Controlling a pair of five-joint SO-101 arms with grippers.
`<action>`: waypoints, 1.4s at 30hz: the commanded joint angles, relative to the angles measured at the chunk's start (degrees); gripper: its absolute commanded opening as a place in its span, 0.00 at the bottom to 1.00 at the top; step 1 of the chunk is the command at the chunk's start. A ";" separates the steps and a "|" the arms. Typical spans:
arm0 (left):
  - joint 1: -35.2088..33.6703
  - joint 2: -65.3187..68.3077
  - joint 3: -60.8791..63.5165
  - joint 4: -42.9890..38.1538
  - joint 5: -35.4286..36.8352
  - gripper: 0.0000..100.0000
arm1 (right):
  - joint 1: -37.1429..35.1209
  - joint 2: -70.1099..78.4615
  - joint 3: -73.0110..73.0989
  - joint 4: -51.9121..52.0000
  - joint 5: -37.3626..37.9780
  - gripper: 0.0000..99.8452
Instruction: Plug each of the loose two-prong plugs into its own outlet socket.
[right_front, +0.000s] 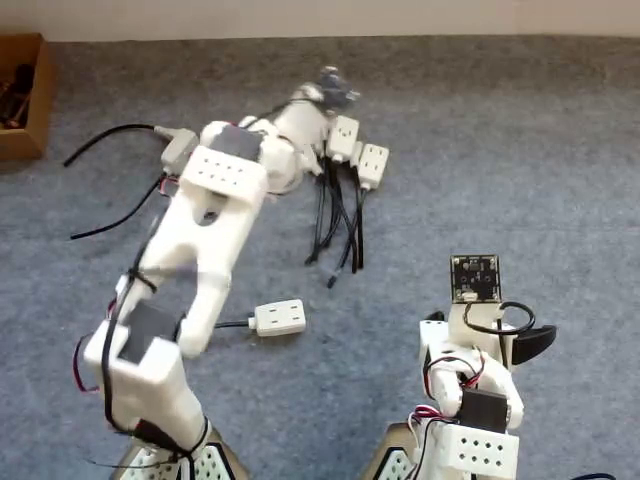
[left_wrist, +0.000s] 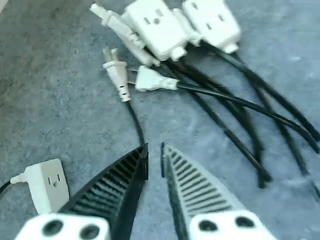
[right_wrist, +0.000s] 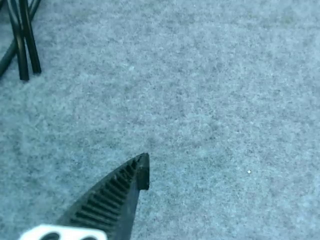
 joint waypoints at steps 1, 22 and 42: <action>-3.03 6.64 -2.77 -6.51 0.44 0.19 | -0.75 -1.01 4.88 0.13 0.70 0.58; -5.58 31.60 -25.80 -4.57 0.35 0.14 | -0.75 -1.01 4.88 0.13 0.70 0.58; -5.85 34.86 -28.70 0.26 0.53 0.00 | -0.75 -1.01 4.88 0.13 0.70 0.58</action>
